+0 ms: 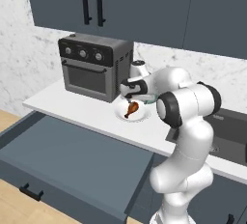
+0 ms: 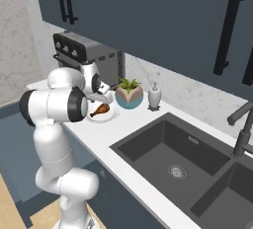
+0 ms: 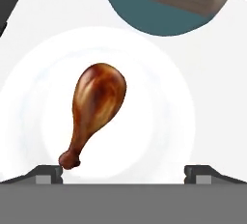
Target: Pick up the knife from the drawer and place it on the cutting board. Then place the meat from the plate to the cutting board.
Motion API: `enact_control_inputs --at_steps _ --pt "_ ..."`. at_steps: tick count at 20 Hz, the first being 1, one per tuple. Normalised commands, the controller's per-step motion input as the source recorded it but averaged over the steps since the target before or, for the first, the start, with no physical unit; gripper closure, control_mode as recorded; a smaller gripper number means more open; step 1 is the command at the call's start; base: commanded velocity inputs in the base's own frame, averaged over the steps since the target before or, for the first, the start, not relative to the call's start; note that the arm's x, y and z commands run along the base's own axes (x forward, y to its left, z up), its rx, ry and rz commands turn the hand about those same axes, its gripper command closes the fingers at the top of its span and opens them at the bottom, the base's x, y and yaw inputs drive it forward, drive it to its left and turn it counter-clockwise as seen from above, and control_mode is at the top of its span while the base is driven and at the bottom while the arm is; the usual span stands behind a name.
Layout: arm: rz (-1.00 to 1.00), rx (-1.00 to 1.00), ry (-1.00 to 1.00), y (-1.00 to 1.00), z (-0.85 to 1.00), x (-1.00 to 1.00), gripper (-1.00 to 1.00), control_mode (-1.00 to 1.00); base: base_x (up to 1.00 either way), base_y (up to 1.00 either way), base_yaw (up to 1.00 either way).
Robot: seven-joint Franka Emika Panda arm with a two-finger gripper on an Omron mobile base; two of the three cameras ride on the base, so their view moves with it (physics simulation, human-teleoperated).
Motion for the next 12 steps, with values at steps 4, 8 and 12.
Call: enact_control_inputs --at_steps 4,8,12 --pt "0.0 0.0 0.0 0.01 -0.32 0.33 -1.0 -1.0 0.0 0.0 0.0" --pt "0.0 0.0 0.0 0.04 -0.28 0.35 -1.0 -1.0 0.0 0.0 0.0" --pt "0.0 0.0 0.0 0.05 -0.18 0.26 -1.0 -1.0 0.0 0.0 0.0"
